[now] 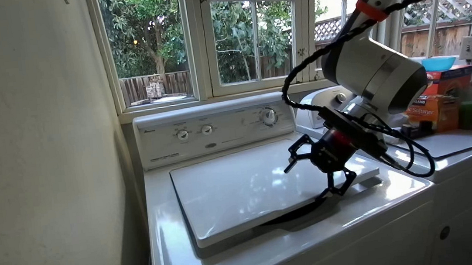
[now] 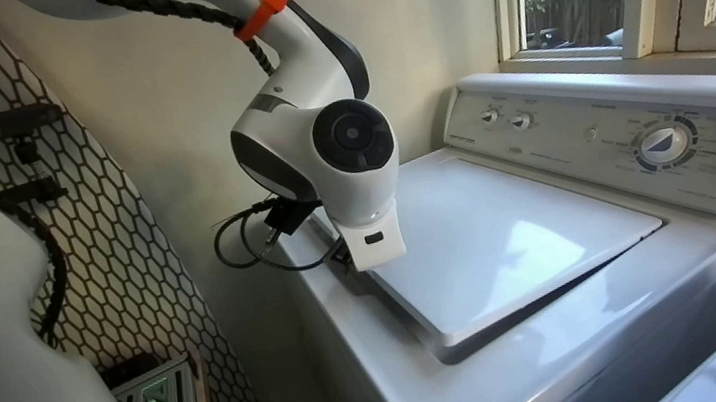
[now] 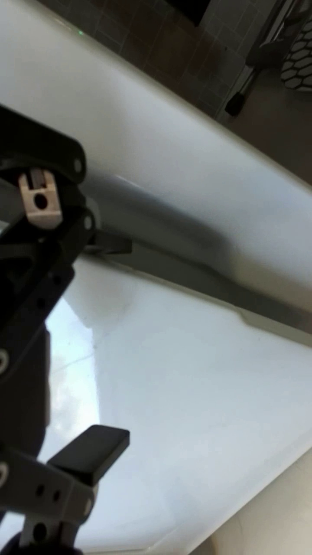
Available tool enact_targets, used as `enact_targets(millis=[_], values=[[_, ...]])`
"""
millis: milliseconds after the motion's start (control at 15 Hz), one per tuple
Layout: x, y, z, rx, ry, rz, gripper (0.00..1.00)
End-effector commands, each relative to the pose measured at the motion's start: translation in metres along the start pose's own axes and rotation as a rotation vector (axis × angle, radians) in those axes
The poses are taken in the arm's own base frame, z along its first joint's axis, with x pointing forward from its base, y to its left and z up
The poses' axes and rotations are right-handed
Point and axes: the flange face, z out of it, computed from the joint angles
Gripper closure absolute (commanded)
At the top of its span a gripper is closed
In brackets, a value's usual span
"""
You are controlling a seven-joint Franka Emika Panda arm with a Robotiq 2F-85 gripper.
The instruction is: Open the washing machine on the left.
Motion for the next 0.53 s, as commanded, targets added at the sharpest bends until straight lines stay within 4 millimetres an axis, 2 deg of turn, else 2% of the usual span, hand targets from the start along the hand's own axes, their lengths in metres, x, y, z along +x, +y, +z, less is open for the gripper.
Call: enact_targets(millis=[0, 67, 133, 200, 467], values=[[0.005, -0.066, -0.034, 0.149, 0.022, -0.022, 0.00], [0.004, -0.067, -0.036, 0.153, 0.019, -0.019, 0.00], [0.003, -0.067, -0.038, 0.158, 0.017, -0.019, 0.04], [0.002, -0.068, -0.040, 0.162, 0.015, -0.021, 0.25], [0.000, -0.064, -0.048, 0.174, 0.005, -0.016, 0.40]])
